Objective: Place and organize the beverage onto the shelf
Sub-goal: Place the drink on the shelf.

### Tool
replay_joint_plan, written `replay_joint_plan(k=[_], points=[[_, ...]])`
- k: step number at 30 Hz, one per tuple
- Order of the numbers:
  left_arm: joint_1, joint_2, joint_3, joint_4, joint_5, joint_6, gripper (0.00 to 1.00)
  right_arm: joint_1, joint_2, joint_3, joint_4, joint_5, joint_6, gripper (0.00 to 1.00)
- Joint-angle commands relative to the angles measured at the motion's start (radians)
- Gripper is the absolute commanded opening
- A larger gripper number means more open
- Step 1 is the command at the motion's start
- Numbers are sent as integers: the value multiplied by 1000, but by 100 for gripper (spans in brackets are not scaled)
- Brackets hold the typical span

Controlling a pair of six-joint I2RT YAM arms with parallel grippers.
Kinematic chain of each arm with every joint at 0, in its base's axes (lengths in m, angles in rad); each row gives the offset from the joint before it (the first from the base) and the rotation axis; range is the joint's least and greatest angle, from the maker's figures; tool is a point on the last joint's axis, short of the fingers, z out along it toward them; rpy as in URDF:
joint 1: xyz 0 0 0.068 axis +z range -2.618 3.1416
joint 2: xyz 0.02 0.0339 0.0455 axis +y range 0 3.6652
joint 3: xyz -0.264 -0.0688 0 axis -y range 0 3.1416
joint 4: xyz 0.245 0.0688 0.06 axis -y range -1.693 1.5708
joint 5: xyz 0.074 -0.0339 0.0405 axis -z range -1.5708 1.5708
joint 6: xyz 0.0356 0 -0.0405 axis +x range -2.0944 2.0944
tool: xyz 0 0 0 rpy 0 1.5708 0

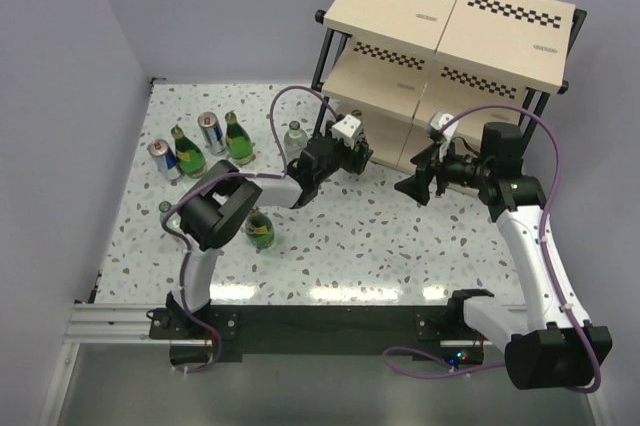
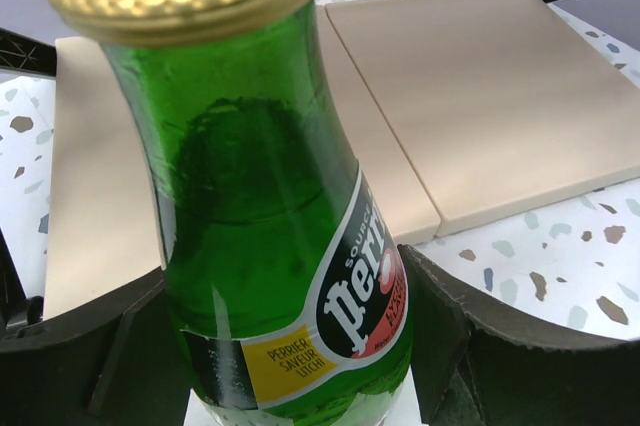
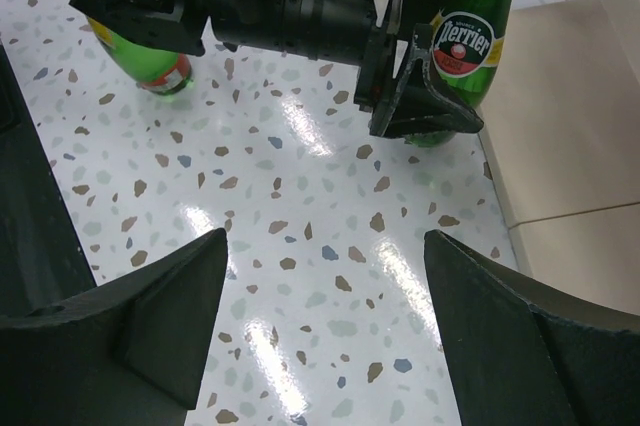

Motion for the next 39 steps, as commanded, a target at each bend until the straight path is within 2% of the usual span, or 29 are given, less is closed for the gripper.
replay_joint_plan(k=[1, 39], points=[[19, -18, 90, 183, 15, 5, 0, -6, 4, 23, -12, -36, -22, 83], [65, 98, 220, 161, 24, 41, 0, -5, 24, 28, -21, -59, -16, 83]])
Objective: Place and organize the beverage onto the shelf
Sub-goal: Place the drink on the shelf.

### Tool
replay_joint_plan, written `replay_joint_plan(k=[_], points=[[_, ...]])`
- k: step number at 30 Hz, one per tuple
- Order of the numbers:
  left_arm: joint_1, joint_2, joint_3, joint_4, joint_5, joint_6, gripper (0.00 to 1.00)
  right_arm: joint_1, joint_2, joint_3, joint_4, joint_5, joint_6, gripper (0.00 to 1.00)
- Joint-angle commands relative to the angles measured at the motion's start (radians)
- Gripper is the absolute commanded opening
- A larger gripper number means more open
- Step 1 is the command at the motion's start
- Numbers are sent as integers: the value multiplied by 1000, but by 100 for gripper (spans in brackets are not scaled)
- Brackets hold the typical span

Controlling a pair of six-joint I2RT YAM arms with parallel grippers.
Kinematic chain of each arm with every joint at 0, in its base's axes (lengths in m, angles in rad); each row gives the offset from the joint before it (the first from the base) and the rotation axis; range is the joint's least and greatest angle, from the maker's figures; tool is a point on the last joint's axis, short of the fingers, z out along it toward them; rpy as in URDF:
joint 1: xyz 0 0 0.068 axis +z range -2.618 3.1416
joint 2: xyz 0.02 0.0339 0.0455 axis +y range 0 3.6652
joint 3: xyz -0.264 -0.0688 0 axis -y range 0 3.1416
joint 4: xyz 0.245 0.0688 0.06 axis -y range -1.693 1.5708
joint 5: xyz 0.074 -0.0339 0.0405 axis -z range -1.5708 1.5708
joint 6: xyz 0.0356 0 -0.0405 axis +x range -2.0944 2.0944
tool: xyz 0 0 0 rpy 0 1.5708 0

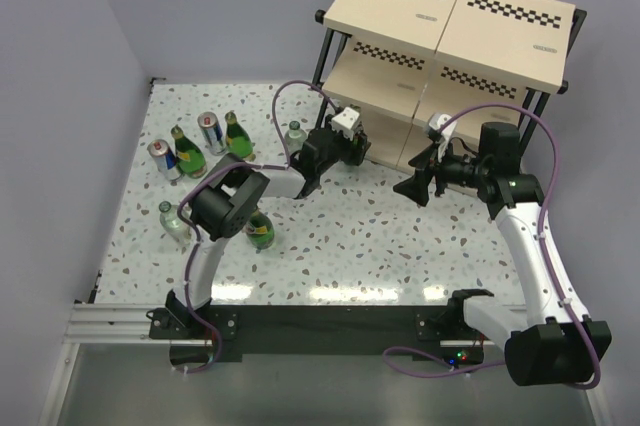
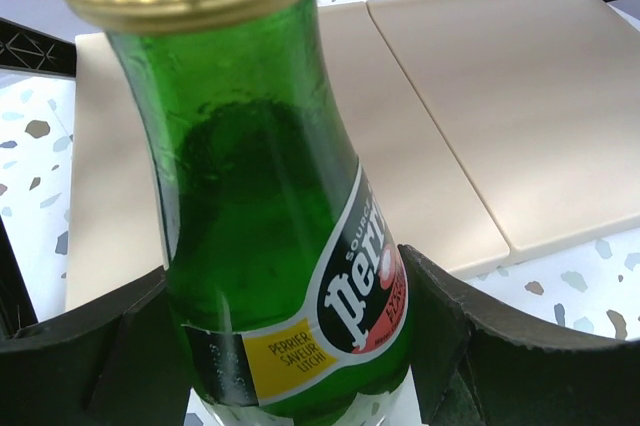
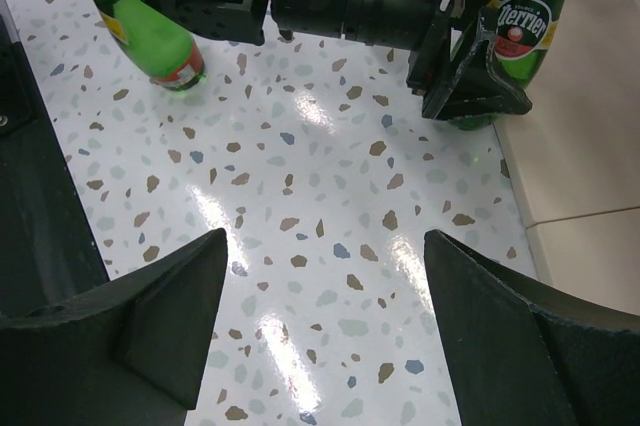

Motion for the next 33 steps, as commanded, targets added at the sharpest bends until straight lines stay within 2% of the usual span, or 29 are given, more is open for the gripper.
replay_joint_plan(k=[1, 20, 33], points=[[12, -23, 92, 178, 0, 33, 0, -6, 6, 28, -5, -35, -11, 83], [23, 26, 144, 201, -21, 35, 0, -6, 7, 28, -5, -32, -11, 83], [23, -23, 77, 282, -4, 27, 0, -5, 4, 26, -5, -32, -12, 83]])
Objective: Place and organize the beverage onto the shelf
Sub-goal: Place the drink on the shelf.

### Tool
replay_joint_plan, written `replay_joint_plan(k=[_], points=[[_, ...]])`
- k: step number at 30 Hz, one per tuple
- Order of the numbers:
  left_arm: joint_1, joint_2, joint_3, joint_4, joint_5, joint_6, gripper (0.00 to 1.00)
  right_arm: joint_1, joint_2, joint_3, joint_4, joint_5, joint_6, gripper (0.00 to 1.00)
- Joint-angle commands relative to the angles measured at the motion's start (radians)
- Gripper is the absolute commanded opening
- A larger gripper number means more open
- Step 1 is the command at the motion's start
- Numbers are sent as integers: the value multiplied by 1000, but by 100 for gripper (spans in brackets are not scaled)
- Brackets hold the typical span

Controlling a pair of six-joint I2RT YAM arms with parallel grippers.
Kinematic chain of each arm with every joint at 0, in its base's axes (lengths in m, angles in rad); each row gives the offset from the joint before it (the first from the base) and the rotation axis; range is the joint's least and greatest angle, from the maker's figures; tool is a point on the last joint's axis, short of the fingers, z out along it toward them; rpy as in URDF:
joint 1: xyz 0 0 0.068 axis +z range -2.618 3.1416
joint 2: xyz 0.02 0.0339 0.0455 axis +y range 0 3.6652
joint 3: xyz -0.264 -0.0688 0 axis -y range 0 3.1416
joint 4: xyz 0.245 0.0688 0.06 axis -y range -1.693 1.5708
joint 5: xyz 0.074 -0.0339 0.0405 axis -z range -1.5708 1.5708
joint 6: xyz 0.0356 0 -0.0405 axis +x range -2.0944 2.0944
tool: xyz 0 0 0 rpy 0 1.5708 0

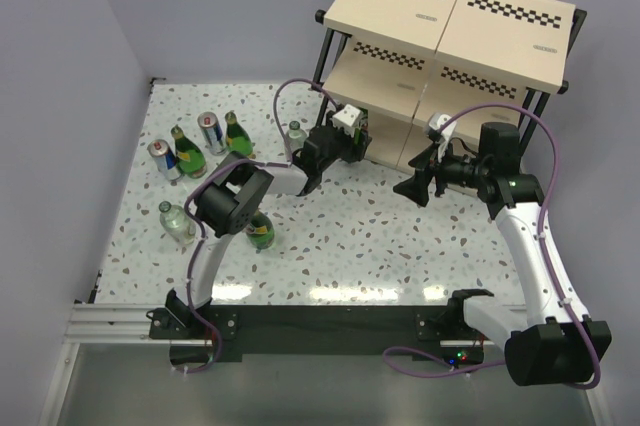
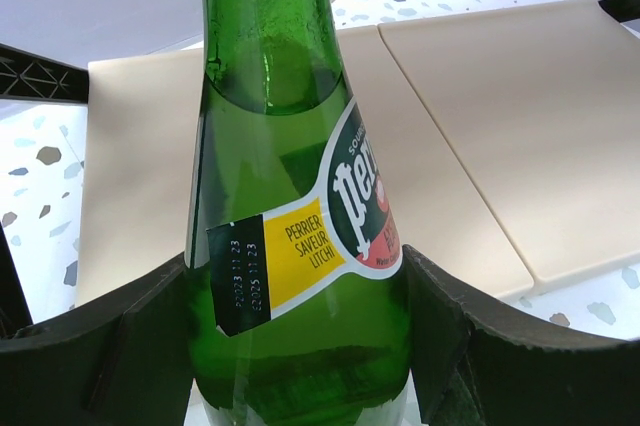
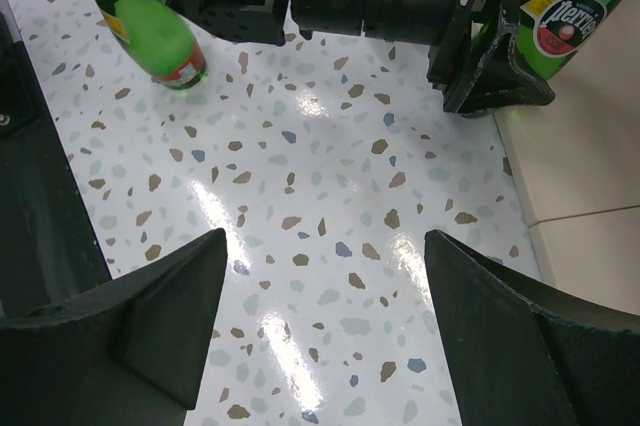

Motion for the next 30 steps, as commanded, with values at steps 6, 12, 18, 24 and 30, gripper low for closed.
replay_joint_plan(k=[6, 12, 18, 24, 30], points=[[13, -97, 5, 260, -1, 15, 0, -5, 4, 25, 3, -32, -11, 83], [13, -89, 4, 274, -1, 24, 0, -5, 3, 23, 4, -32, -11, 83], [13, -91, -11, 309, -2, 27, 0, -6, 3, 22, 6, -32, -11, 84], [13, -91, -13, 345, -2, 49, 0, -6, 4, 20, 9, -33, -9, 84], [11, -95, -18, 363, -1, 46, 0, -5, 4, 19, 10, -33, -9, 84]])
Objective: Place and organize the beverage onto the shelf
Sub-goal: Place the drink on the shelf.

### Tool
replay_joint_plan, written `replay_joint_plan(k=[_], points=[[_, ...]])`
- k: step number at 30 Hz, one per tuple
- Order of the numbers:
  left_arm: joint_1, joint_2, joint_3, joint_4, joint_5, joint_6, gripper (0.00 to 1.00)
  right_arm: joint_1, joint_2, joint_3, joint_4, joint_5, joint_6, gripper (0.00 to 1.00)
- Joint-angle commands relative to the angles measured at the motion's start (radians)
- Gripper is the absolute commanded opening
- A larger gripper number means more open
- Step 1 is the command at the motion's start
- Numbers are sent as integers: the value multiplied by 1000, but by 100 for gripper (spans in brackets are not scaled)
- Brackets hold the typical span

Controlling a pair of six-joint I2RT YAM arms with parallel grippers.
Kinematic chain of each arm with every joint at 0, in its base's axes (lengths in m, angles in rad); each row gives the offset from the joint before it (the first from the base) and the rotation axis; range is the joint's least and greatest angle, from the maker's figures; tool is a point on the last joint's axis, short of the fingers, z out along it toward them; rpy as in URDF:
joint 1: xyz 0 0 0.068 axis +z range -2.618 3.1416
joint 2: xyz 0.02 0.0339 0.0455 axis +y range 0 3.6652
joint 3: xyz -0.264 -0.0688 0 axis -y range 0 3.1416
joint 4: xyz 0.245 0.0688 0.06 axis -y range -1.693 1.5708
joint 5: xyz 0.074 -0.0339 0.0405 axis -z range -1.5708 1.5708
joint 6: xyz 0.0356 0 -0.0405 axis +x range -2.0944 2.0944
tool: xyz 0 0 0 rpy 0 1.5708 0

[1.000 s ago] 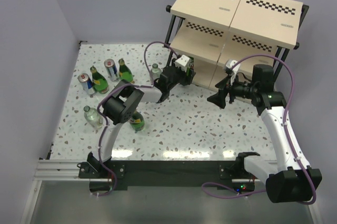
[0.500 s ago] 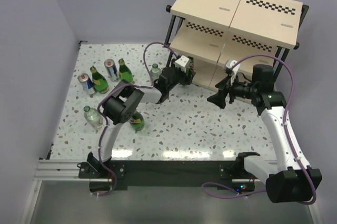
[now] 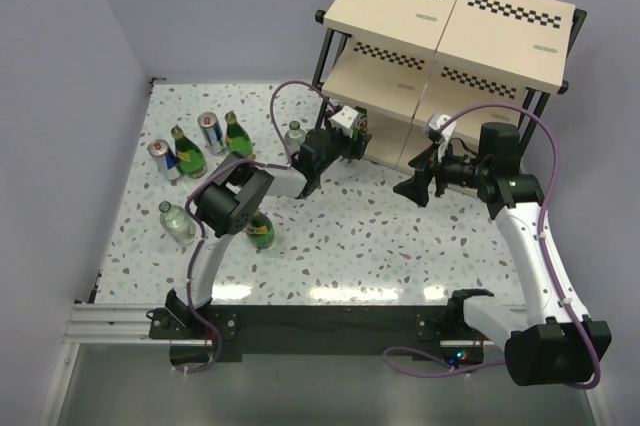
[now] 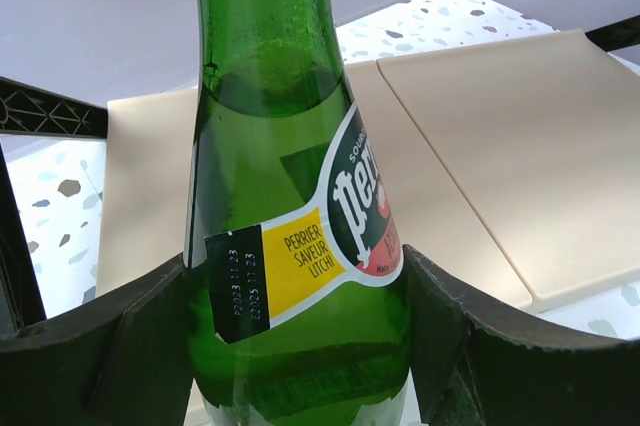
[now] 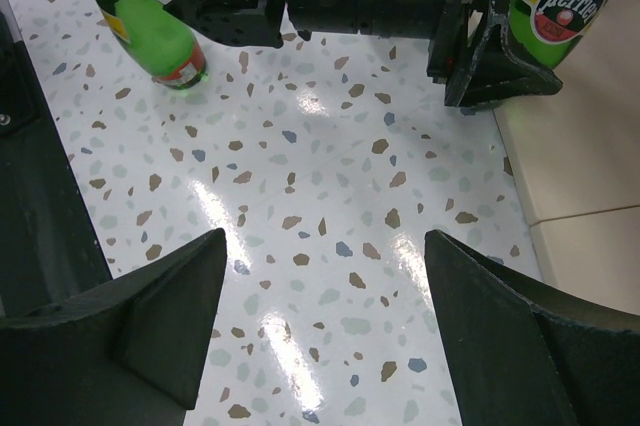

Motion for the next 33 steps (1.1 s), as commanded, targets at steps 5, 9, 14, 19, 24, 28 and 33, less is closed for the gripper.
replay_joint_plan(k=[5, 9, 14, 19, 24, 28, 33], points=[[11, -89, 31, 249, -1, 34, 0, -5, 6, 19, 13, -33, -8, 84], [12, -66, 51, 251, -13, 40, 0, -5, 6, 19, 13, -33, -8, 84], [11, -23, 97, 260, -29, 54, 0, -6, 7, 19, 13, -32, -8, 84], [12, 6, 110, 294, -56, 59, 0, -6, 9, 19, 13, -30, -9, 84], [12, 34, 113, 317, -78, 54, 0, -6, 9, 19, 13, -33, -9, 84], [12, 55, 117, 340, -96, 57, 0, -5, 10, 19, 13, -33, -9, 84], [12, 78, 120, 346, -121, 57, 0, -6, 10, 19, 13, -33, -9, 84]])
